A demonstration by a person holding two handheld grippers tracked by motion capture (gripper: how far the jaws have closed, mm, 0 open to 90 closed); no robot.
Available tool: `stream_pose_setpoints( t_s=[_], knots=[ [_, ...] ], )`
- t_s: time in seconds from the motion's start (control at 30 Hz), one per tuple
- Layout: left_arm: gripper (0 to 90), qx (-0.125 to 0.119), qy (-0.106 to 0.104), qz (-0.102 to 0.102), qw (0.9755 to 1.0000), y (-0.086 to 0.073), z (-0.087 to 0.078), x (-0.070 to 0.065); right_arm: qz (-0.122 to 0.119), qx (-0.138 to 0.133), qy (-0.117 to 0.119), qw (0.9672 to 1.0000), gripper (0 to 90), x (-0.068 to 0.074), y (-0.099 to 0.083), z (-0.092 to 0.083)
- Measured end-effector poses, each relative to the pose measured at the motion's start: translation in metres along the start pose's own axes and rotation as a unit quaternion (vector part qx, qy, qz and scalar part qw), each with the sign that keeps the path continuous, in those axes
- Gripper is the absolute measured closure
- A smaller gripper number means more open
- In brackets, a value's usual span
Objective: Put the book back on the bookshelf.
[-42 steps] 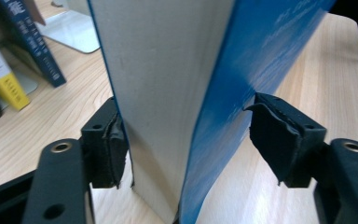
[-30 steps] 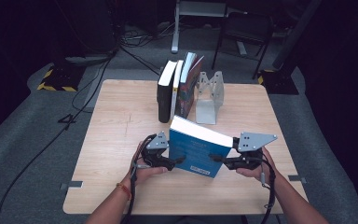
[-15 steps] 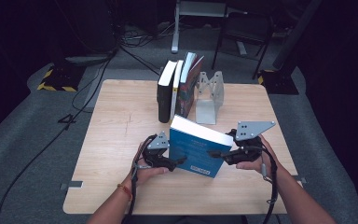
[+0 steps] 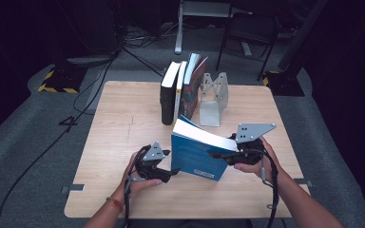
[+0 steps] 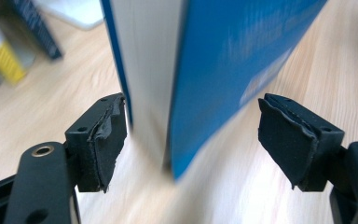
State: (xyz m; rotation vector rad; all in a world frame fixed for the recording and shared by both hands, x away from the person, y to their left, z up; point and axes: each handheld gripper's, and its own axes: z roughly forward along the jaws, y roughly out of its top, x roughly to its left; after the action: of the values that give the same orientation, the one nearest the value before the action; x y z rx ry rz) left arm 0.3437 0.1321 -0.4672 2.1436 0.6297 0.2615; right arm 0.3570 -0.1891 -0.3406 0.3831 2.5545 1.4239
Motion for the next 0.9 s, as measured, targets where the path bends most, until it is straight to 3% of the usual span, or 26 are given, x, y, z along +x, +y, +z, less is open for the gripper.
stream_pose_setpoints(
  t_s=[0.1,0.2,0.37,0.53,0.6,0.9],
  knots=[
    [23.6,0.029,0.022,-0.009,0.9993,-0.020,-0.007,0.002,0.008,-0.002,-0.005,1.0000,60.6,-0.002,-0.001,-0.001],
    [22.4,0.050,0.038,-0.032,0.9975,-0.039,-0.017,0.006,0.012,0.004,-0.007,0.9999,60.7,-0.003,0.000,-0.002],
    [20.0,0.068,0.056,-0.051,0.9948,-0.055,-0.027,0.011,0.019,0.010,-0.009,0.9997,60.8,-0.004,0.002,-0.005],
    [19.5,0.070,0.064,-0.067,0.9933,-0.063,-0.032,0.012,0.019,0.019,-0.012,0.9996,60.9,-0.005,0.004,-0.009],
    [19.2,0.080,0.065,-0.066,0.9924,-0.067,-0.031,0.013,0.019,0.022,-0.015,0.9995,60.9,-0.005,0.006,-0.011],
    [16.3,0.075,0.074,-0.054,0.9929,-0.069,-0.030,0.011,0.028,0.037,-0.038,0.9982,61.0,-0.010,0.012,-0.023]
  ],
)
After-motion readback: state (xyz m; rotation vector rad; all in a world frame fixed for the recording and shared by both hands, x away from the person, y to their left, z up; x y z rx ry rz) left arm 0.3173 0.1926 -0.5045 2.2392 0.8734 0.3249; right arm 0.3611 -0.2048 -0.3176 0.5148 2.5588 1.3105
